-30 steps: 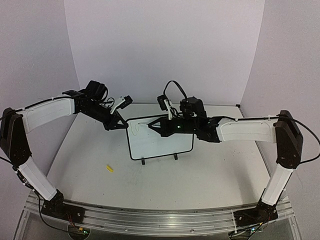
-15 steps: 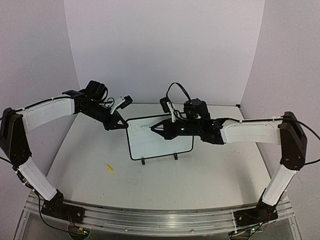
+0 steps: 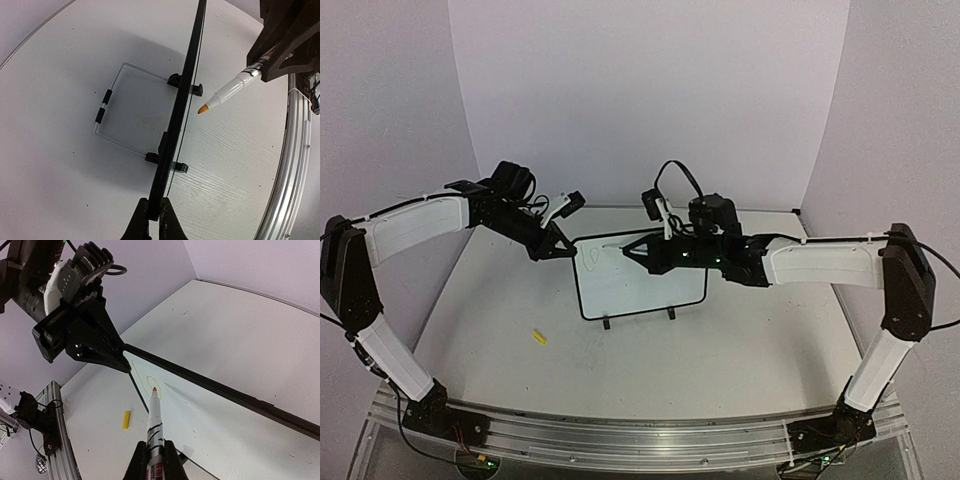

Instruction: Write a sentence on the whiteboard

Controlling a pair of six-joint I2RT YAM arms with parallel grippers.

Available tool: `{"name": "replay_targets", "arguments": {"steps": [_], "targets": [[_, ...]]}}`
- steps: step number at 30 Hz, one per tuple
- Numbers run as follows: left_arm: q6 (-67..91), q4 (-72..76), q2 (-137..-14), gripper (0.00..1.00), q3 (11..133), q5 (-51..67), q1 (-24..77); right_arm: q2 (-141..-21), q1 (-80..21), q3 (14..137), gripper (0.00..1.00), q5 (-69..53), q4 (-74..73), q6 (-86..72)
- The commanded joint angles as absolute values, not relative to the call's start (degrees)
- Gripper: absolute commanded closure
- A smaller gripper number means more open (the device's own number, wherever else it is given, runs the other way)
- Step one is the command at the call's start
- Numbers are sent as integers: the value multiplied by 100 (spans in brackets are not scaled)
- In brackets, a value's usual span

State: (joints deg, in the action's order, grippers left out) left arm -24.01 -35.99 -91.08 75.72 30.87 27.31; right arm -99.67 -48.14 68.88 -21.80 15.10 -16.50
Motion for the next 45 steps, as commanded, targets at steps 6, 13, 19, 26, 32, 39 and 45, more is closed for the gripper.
{"name": "replay_targets", "arguments": {"steps": [6, 13, 19, 26, 32, 39, 45], "targets": [[-2581, -3667, -9097, 100, 7671, 2399, 2654, -10205, -4790, 7283, 100, -2019, 1626, -1648], [-2577, -3665, -9097, 100, 7673, 2395, 2654, -10181, -4789, 7144, 100, -1753, 1623, -1716], [-2589, -3673, -9090, 100, 7673, 2391, 2654, -10138, -4786, 6877, 100, -1665, 1608, -1796], [-2584, -3675, -9086, 100, 7673, 2382, 2654, -10163, -4792, 6732, 100, -1595, 1596, -1819], [-2587, -3674, -9080, 100, 7667, 2368, 2654, -10156, -4788, 6792, 100, -1559, 1565, -1799], [-2587, -3675, -9064, 100, 7665, 2367, 2654, -9996, -4794, 6878, 100, -1478, 1529, -1758], [-2590, -3677, -9055, 100, 7665, 2363, 2654, -9837, -4791, 6955, 100, -1386, 1529, -1719]]}}
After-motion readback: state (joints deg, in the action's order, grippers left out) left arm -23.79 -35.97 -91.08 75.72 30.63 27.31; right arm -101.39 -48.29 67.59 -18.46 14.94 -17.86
